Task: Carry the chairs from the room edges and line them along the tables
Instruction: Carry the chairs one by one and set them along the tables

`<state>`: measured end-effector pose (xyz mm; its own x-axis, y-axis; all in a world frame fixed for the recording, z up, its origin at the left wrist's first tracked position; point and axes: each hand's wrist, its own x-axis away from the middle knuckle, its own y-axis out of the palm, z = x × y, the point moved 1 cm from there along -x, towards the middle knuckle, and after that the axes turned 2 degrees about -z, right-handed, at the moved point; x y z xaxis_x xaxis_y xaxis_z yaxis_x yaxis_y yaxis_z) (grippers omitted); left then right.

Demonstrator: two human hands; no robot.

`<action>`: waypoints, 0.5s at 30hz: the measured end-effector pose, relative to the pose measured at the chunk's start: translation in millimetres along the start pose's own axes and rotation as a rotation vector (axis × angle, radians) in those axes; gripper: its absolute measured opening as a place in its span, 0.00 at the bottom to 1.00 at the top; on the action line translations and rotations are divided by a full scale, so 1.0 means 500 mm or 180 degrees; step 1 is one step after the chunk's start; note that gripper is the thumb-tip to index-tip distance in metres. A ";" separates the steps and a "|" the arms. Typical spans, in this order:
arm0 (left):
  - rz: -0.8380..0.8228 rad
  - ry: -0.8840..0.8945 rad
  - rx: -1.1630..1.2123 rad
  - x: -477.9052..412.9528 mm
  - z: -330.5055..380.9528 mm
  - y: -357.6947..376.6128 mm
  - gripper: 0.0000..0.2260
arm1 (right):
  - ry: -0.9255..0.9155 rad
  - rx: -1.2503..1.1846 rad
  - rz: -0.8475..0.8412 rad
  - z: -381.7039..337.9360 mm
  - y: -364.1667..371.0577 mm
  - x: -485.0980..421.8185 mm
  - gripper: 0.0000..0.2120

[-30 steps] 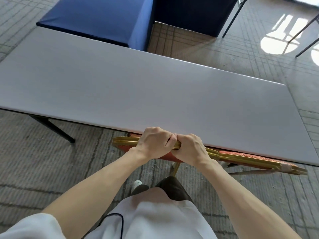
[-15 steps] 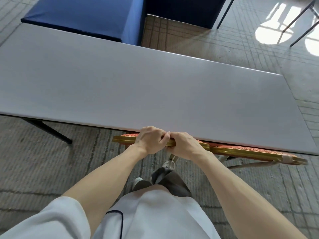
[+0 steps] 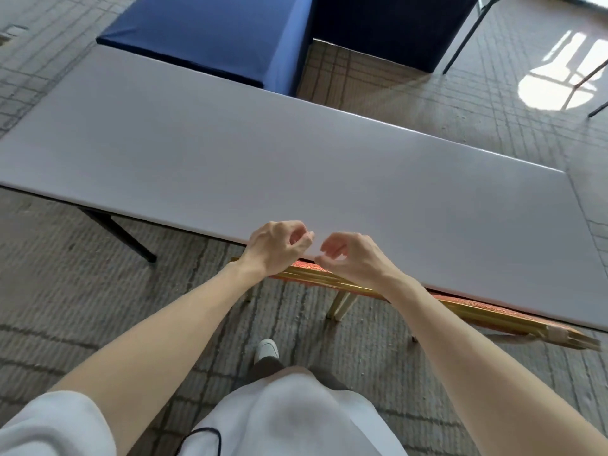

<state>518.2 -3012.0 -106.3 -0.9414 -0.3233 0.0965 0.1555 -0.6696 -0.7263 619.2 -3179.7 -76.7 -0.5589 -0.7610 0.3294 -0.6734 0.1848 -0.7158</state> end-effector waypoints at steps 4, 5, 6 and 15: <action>0.0312 -0.0334 0.0201 0.035 -0.006 -0.068 0.14 | -0.0368 -0.0192 0.0143 -0.063 0.007 -0.045 0.09; 0.0409 -0.0464 0.0268 0.054 -0.013 -0.089 0.14 | -0.0453 -0.0236 0.0121 -0.085 0.015 -0.054 0.09; 0.0486 -0.0565 0.0325 0.070 -0.019 -0.109 0.14 | -0.0529 -0.0257 0.0107 -0.104 0.021 -0.060 0.09; 0.1368 -0.0997 0.0850 0.180 -0.129 -0.427 0.15 | -0.1278 -0.0363 0.0426 -0.441 0.078 -0.156 0.14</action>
<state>381.0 -2855.0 13.6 -0.6506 -0.7573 0.0575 0.6112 -0.5670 -0.5523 530.1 -2976.0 5.4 -0.4275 -0.9030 -0.0433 -0.6696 0.3485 -0.6560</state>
